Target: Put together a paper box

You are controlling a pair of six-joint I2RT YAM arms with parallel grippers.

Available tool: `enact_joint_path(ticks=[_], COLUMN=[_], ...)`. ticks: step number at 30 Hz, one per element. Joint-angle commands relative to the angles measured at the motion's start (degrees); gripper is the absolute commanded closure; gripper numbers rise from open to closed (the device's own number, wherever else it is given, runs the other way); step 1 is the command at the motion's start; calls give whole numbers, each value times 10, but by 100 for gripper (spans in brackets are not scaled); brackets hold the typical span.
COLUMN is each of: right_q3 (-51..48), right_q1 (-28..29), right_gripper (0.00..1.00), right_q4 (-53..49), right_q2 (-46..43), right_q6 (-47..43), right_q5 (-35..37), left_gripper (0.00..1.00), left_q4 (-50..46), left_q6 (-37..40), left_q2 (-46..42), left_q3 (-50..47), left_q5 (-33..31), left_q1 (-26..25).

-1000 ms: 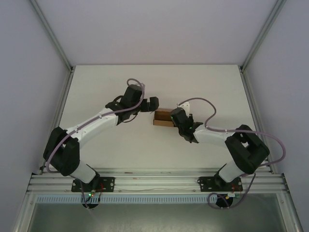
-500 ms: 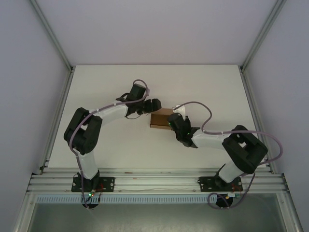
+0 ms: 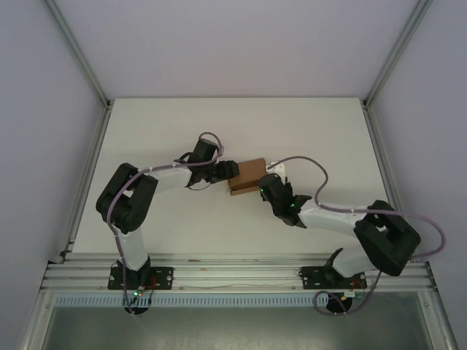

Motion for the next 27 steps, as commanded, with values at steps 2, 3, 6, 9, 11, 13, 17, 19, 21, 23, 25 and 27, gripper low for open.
enact_joint_path(ticks=[2, 3, 6, 9, 11, 13, 17, 19, 21, 23, 25, 27], right_q3=[-30, -38, -62, -77, -86, -90, -73, -50, -14, 29, 66, 91], right_q1=[4, 4, 4, 2, -5, -21, -83, -102, -122, -148, -175, -201], right_gripper=[46, 42, 31, 22, 17, 9, 0, 0, 0, 0, 0, 0], right_q4=[-85, -97, -121, -129, -110, -90, -65, -75, -105, -151, -186, -194], right_q2=[-67, -83, -126, -161, -174, -176, -161, -146, -86, -95, -62, -29], right_q6=[26, 33, 46, 42, 37, 55, 86, 90, 97, 108, 124, 135], right_q5=[-10, -11, -10, -12, -33, -56, -166, -203, -239, -293, -345, -408], left_gripper=[43, 45, 49, 57, 63, 67, 73, 79, 82, 82, 84, 84], left_q4=[26, 32, 56, 73, 94, 109, 164, 193, 221, 263, 306, 327], left_q6=[-6, -5, -2, 0, -1, 0, -9, -19, -26, -40, -54, -62], left_q2=[25, 27, 33, 36, 51, 54, 52, 52, 53, 56, 61, 64], left_q3=[-19, -22, -29, -35, -43, -50, -81, -97, -114, -132, -147, -155], left_q5=[13, 17, 29, 41, 51, 58, 89, 105, 122, 145, 169, 182], left_q1=[-1, -1, 3, 11, 17, 22, 36, 46, 56, 67, 74, 79])
